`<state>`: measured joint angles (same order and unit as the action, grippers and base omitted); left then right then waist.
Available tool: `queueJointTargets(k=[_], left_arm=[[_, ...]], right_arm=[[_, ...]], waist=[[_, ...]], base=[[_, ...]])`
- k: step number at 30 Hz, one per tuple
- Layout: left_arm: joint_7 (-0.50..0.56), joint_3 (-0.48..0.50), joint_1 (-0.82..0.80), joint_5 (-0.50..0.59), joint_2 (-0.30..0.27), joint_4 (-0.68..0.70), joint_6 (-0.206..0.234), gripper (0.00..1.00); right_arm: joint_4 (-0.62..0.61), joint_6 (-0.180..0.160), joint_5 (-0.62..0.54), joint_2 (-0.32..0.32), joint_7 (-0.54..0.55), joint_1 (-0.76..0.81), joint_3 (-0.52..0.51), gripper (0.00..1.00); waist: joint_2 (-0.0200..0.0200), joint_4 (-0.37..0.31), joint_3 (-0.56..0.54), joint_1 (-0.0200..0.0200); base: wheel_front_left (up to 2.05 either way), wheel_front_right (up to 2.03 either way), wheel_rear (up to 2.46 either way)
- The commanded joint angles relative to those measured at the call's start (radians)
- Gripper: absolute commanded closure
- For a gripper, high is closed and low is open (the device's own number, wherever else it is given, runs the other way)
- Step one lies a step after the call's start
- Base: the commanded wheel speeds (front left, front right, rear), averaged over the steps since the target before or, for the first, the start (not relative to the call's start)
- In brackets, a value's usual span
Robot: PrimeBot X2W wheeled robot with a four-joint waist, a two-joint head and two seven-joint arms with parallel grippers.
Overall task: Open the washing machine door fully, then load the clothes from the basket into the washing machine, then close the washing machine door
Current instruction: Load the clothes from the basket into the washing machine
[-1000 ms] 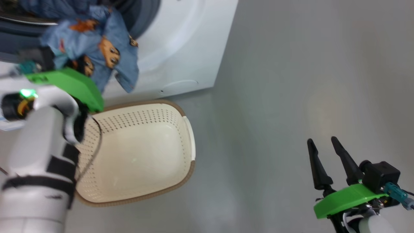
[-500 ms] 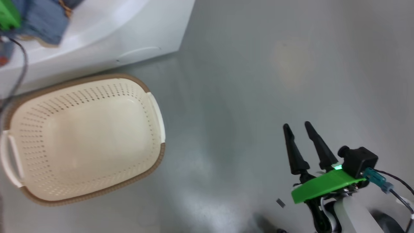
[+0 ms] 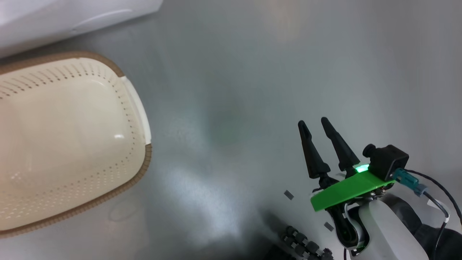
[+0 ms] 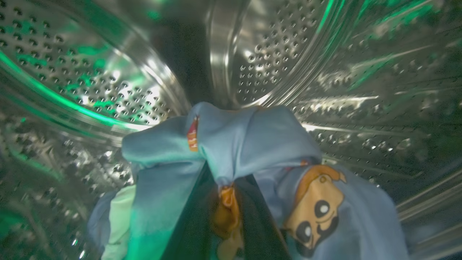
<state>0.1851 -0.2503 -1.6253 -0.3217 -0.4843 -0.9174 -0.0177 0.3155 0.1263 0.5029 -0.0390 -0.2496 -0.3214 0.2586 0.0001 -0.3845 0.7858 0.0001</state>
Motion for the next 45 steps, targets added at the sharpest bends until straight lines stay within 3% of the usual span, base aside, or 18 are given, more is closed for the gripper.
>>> queueJointTargets(k=[1,9,15,16,17,29,45], left_arm=[[-0.031,0.011,-0.032,0.004,-0.047,0.043,0.009,1.0],[-0.204,-0.022,-0.083,0.082,-0.113,0.063,0.05,1.0],[-0.244,0.001,-0.099,0.046,-0.1,0.026,0.052,1.0],[-0.244,0.001,-0.105,0.045,-0.099,0.019,0.053,0.62],[-0.236,0.004,-0.113,0.037,-0.093,0.0,0.058,0.0],[-0.275,0.038,-0.064,-0.044,-0.033,-0.085,0.048,0.0],[-0.434,0.058,0.246,-0.109,0.099,-0.143,0.065,0.0]], right_arm=[[-0.024,0.004,0.022,-0.011,-0.012,0.009,0.024,0.0],[-0.037,0.004,0.049,-0.011,-0.012,-0.007,0.049,0.0],[-0.031,0.004,0.052,-0.011,-0.012,-0.012,0.047,0.0],[-0.03,0.004,0.052,-0.011,-0.012,-0.013,0.047,0.0],[-0.028,0.004,0.052,-0.011,-0.012,-0.015,0.046,0.0],[-0.02,0.004,0.005,-0.011,-0.012,-0.014,-0.002,0.0],[-0.013,0.004,-0.144,-0.011,-0.011,0.044,-0.131,0.0]], waist=[[-0.0001,-0.037,0.058,-0.0001],[-0.0001,-0.049,0.081,-0.0001],[-0.0001,-0.047,0.083,-0.0001],[-0.0001,-0.046,0.083,-0.0001],[-0.0001,-0.042,0.081,-0.0001],[-0.0001,0.017,0.029,-0.0001],[-0.0001,0.134,-0.178,-0.0001]], base=[[0.0,0.0,0.0],[0.0,0.0,0.0],[0.0,0.0,0.0],[0.0,0.0,0.0],[0.0,0.0,0.0],[0.0,0.0,0.0],[0.0,0.0,0.0]])
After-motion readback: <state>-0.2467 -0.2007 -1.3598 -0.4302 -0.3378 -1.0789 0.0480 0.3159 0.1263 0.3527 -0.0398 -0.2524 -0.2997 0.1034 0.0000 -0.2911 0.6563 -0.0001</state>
